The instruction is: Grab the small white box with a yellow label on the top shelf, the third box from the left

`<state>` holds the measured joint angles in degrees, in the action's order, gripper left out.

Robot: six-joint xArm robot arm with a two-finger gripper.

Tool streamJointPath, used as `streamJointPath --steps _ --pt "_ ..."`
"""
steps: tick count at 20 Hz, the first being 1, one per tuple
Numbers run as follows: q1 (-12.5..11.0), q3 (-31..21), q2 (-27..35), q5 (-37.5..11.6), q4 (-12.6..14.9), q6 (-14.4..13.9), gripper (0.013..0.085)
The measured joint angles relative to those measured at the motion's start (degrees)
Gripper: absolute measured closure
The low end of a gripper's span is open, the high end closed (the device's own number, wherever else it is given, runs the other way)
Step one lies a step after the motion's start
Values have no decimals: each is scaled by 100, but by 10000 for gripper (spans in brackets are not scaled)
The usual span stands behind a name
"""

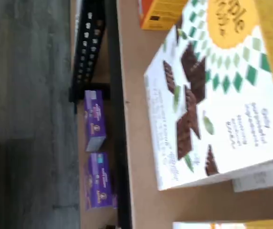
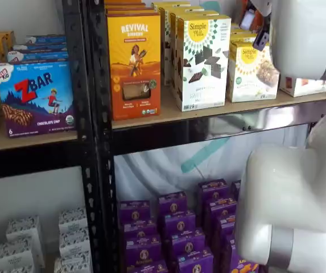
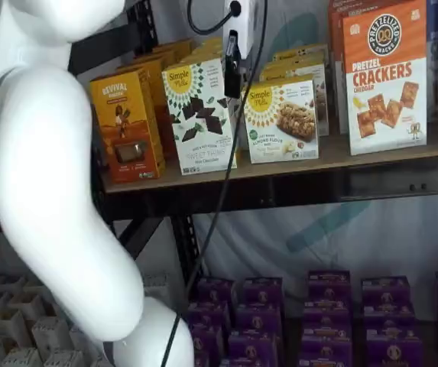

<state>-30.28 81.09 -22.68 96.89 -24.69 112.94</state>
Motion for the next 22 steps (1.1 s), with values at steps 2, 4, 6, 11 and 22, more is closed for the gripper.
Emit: streamJointPath --steps 2,4,6,11,22 --pt "66 -14 82 -212 11 -9 130" --pt "129 34 212 -334 36 -25 130" --pt "181 94 331 -394 68 -42 130" --pt "366 300 641 -401 384 -98 130" --pt "612 788 1242 -198 949 -186 130"
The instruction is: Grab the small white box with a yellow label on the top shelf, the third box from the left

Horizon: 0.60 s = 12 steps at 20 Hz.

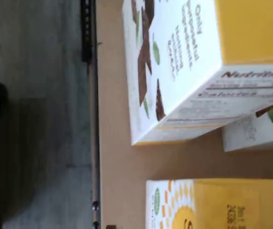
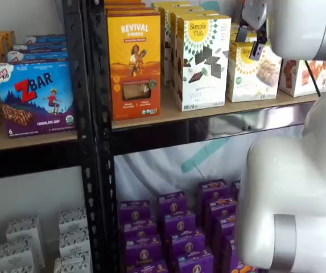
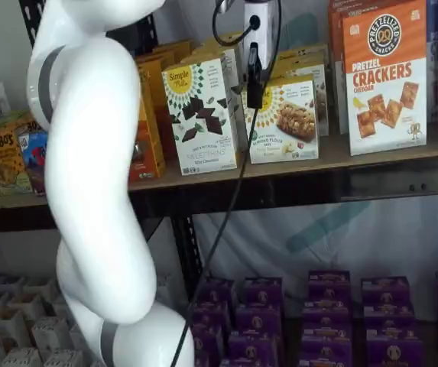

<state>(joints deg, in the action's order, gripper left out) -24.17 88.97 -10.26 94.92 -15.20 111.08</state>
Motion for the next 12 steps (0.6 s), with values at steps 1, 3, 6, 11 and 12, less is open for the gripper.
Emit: streamJointPath --steps 1,3,6,11,12 --pt "25 108 82 102 77 -19 130" --pt "87 275 201 252 243 -56 130" --pt "191 433 316 380 456 -120 130" --pt "371 470 371 403 768 -231 130" --pt "396 474 380 416 808 -248 130"
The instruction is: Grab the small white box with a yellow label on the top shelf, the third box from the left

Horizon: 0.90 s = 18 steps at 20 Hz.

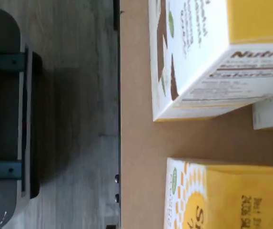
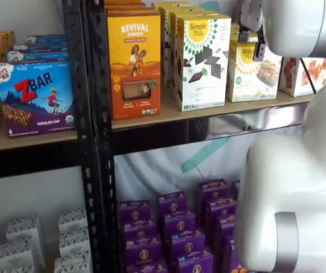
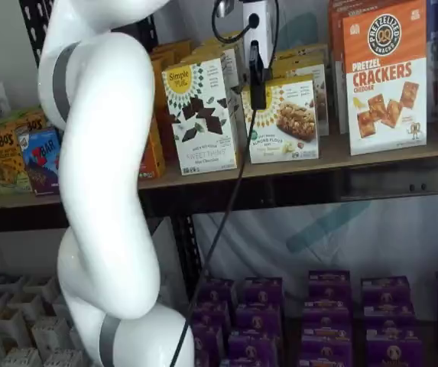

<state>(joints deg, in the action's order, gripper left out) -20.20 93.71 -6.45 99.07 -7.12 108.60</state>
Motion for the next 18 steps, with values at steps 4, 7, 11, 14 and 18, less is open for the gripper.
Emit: streamJointPath --steps 4,7,11,14,18 --pt "63 -77 -28 -50 83 -44 130" --pt "73 -94 -28 -50 96 -50 130" --pt "65 -100 -17 -33 110 -40 170" --pt "41 -133 -35 -58 78 -21 250" --pt "10 -166 -56 -89 -1 -3 330"
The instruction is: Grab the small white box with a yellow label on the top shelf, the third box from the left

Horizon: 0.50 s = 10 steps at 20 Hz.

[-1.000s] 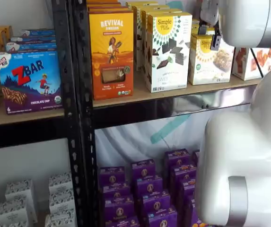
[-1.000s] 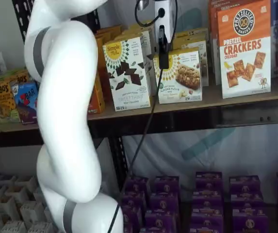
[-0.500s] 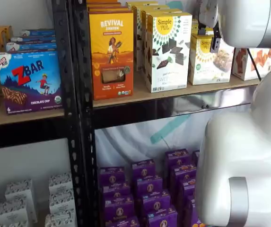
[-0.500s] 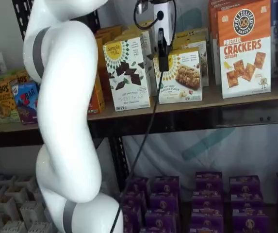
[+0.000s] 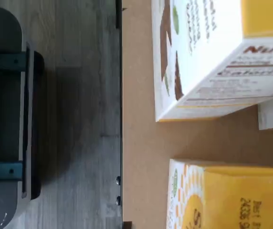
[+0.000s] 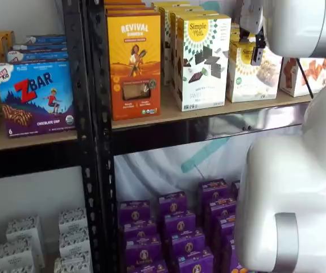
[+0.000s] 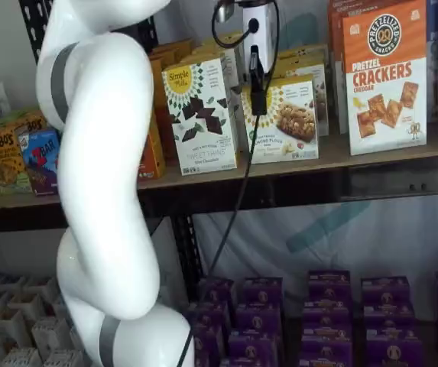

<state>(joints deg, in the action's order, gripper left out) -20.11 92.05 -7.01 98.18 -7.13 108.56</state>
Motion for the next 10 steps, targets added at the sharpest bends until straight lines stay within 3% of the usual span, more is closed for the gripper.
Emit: streamJointPath --steps 2,7,9,10 --pt "-9 -9 -7 -11 -22 5 370" --pt "-33 -11 -14 -29 -58 23 370" --pt "-50 -2 -12 -34 -74 37 450" --pt "-56 4 -10 -31 -79 41 450"
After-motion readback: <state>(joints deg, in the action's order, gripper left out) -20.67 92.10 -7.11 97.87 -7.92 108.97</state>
